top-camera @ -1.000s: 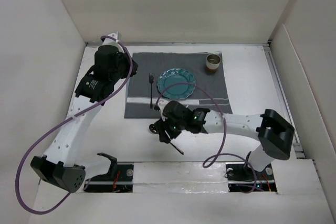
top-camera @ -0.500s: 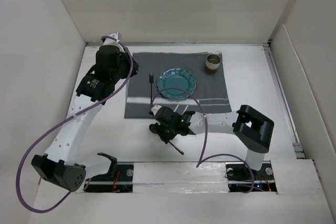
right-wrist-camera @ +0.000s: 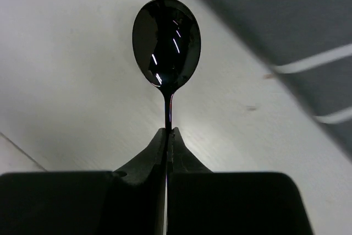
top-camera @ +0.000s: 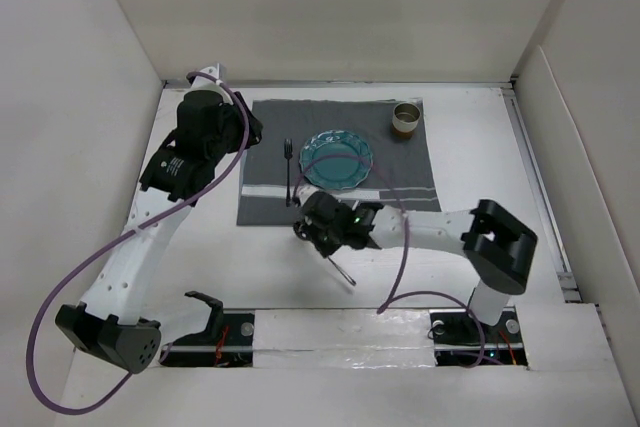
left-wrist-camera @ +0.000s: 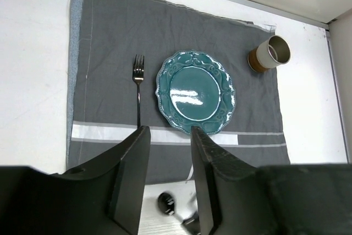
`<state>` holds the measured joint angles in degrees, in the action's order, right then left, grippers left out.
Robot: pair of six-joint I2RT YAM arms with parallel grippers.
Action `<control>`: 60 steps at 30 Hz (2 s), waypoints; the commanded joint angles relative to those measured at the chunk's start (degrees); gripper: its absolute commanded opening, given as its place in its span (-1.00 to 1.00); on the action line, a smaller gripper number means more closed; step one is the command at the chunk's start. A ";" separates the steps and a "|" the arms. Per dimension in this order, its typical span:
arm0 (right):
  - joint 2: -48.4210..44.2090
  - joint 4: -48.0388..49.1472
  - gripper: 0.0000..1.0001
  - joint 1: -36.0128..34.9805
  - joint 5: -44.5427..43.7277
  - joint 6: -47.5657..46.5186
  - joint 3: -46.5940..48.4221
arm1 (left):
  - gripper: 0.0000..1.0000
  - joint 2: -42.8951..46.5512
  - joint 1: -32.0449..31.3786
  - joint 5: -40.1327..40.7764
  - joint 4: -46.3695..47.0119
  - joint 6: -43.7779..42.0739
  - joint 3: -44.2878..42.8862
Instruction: Set the dinner table for one person
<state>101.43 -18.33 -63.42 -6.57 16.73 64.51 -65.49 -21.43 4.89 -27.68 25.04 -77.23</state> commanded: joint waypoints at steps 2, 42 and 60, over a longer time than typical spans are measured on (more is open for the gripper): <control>-12.91 -2.58 -1.00 10.22 -0.46 1.11 3.07 | -0.31 0.81 -0.19 0.22 2.54 -0.60 0.94; 20.65 -11.21 -0.83 44.87 2.70 -0.39 31.38 | -0.22 -3.32 -0.19 -2.69 5.88 -1.57 5.16; -22.24 -9.57 0.50 44.87 -3.87 4.70 20.32 | 0.11 -0.95 -0.19 1.52 8.17 0.54 -1.51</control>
<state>93.86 -32.60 -18.81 -4.32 17.72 87.79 -69.23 -21.43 3.11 -22.59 24.86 -73.32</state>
